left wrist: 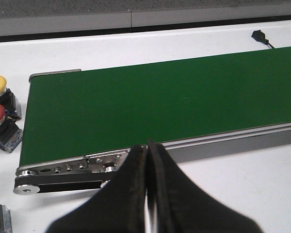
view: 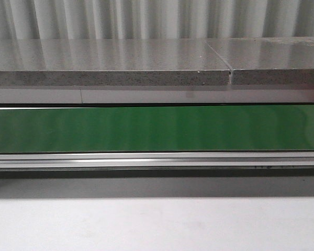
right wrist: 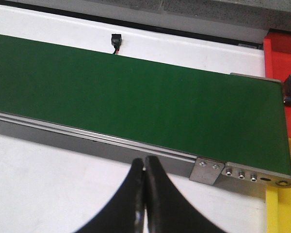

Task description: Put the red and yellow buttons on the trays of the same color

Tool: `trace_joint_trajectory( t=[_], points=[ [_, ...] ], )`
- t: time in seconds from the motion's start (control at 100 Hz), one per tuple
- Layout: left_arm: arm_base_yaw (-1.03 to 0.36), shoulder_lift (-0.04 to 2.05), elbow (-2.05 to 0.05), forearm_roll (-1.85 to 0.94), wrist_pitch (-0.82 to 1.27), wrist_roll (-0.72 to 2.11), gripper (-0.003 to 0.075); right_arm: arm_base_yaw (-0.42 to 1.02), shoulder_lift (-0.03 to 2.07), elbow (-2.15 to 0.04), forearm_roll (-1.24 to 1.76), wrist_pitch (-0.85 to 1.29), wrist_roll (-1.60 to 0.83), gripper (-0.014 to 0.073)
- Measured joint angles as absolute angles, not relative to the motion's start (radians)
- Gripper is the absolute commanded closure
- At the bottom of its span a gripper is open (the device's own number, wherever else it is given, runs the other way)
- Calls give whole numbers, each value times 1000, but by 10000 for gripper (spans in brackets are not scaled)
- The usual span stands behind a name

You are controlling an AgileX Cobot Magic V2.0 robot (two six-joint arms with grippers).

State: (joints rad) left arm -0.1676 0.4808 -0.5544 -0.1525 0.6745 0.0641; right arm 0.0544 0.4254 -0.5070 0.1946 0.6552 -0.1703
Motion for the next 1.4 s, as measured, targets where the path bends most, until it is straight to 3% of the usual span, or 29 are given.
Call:
trace_joint_trajectory(
  t=[0.3,0.61,0.7,0.87,0.94,1.4],
  points=[
    [-142,593,-580,-153,637,31,740,54,425,-507,195,655,-170,659],
    [84,856,-753,-153,681,-15,731,54,425,-507,195,656,-170,659],
    [135,922,-788,-151,692,-15,657,54,425,-507,195,656,-170,659],
    [209,1007,-823,-151,721,-15,330,54,425,-507,193,656,-170,659],
    [240,1028,-827,-151,737,-15,253,54,425,-507,193,656,-170,659],
    [441,1273,-980,-111,1058,-15,248,54,425,-507,193,656,-170,659]
  ],
)
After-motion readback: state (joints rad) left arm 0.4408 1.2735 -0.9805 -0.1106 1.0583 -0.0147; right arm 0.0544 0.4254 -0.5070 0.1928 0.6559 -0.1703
